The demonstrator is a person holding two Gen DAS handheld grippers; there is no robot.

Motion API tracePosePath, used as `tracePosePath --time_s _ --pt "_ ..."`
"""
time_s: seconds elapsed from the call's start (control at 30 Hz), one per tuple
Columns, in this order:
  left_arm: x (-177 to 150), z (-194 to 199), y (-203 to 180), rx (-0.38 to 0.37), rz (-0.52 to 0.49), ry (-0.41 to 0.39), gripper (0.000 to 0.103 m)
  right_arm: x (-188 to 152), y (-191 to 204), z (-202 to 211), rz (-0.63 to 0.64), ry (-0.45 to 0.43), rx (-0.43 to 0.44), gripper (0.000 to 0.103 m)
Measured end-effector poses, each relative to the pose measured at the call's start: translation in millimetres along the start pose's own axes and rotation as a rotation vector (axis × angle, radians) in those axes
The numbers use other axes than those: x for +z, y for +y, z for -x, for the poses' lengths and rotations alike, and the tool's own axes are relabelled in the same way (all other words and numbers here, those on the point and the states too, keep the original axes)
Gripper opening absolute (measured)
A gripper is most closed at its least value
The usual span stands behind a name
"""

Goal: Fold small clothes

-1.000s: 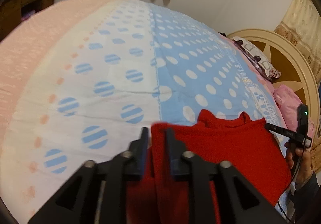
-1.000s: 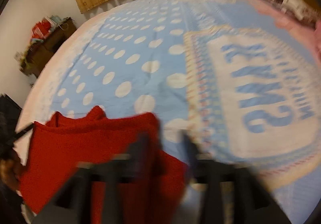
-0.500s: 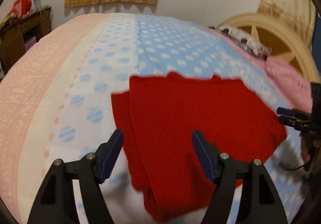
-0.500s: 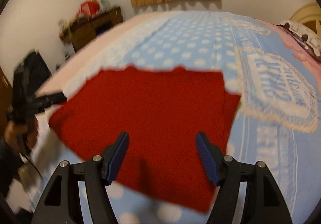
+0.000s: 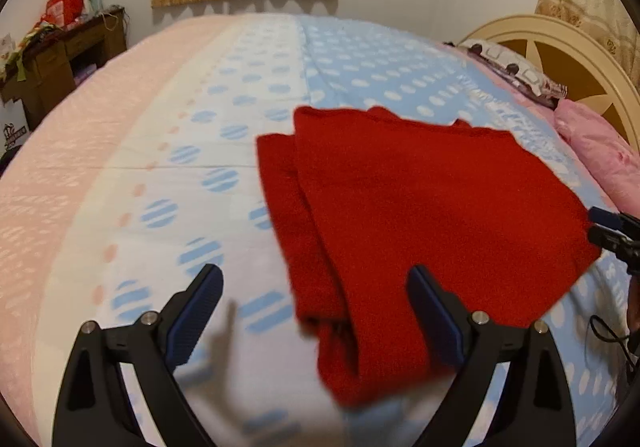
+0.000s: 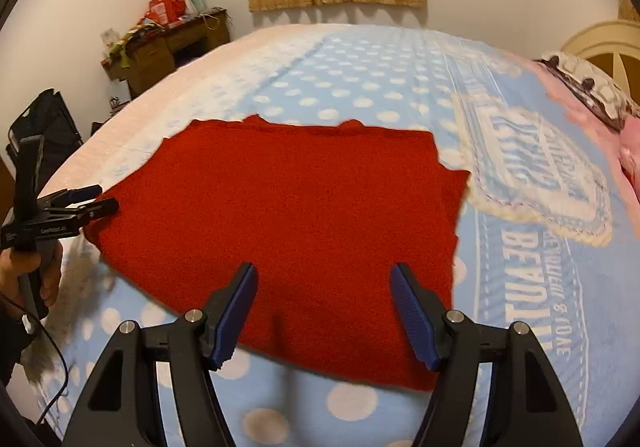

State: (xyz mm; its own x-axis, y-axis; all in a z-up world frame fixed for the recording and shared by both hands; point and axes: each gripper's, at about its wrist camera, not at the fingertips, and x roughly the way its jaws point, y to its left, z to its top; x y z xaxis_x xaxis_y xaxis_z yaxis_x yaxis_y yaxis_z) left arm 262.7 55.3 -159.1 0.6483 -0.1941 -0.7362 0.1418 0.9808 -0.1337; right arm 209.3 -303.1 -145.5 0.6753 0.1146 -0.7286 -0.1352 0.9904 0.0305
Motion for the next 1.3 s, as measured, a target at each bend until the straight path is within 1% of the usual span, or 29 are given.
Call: tracePosePath --time_s 0.07,0.17,0.23,0.3,0.47,0.53,0.57,0.63,0.73,0.93,1.0,1.13,1.2,1.3 --pt "-6.2 6.4 5.5 -0.019 0.022 -0.01 0.097 -2.8 1.0 -10.6 -0.005 0.025 -0.01 0.069" --pt "-14.4 -3.2 10.4 0.01 0.028 0.016 0.098 -12.4 -9.3 -35.9 -0.043 0.085 -0.031 0.069" --pt "-18.9 -11.6 14.8 0.001 0.051 0.028 0.102 -18.3 -9.9 -37.8 -0.032 0.052 -0.032 0.07" --pt "-22.5 -14.4 18.6 0.0 0.081 0.016 0.103 -20.7 -5.4 -37.0 -0.001 0.047 -0.052 0.07" --pt "-28.4 -12.8 16.8 -0.002 0.068 -0.013 0.103 -20.0 -8.4 -21.8 -0.043 0.011 -0.072 0.07" --pt "-30.1 -12.6 17.8 -0.009 0.069 -0.023 0.103 -23.4 -12.0 -27.7 -0.043 0.038 -0.078 0.07" --pt "-31.1 -11.9 17.8 -0.009 0.071 -0.029 0.103 -25.3 -10.8 -32.7 -0.023 0.052 -0.087 0.07" --pt "-32.3 -11.2 17.1 -0.005 0.067 -0.037 0.103 -25.2 -7.2 -34.4 0.007 0.048 -0.108 0.07" --pt "-33.8 -9.7 19.2 -0.016 0.076 -0.045 0.103 -19.7 -1.9 -30.7 -0.014 0.057 -0.129 0.07" --pt "-35.0 -5.6 22.1 -0.039 0.094 -0.05 0.103 -19.4 23.6 -22.0 0.049 0.044 -0.185 0.07" --pt "-35.1 -2.0 24.8 -0.053 0.11 -0.043 0.103 -19.2 35.5 -17.6 0.08 0.035 -0.182 0.07" --pt "-36.5 5.1 32.0 -0.069 0.148 -0.032 0.103 -16.9 73.4 -11.2 0.2 0.002 -0.171 0.07" --pt "-38.1 7.5 33.7 -0.073 0.145 -0.026 0.103 -16.7 96.8 -12.6 0.271 -0.006 -0.165 0.07" --pt "-38.1 11.5 36.3 -0.072 0.134 -0.015 0.103 -16.5 123.0 -17.2 0.337 -0.015 -0.154 0.07"
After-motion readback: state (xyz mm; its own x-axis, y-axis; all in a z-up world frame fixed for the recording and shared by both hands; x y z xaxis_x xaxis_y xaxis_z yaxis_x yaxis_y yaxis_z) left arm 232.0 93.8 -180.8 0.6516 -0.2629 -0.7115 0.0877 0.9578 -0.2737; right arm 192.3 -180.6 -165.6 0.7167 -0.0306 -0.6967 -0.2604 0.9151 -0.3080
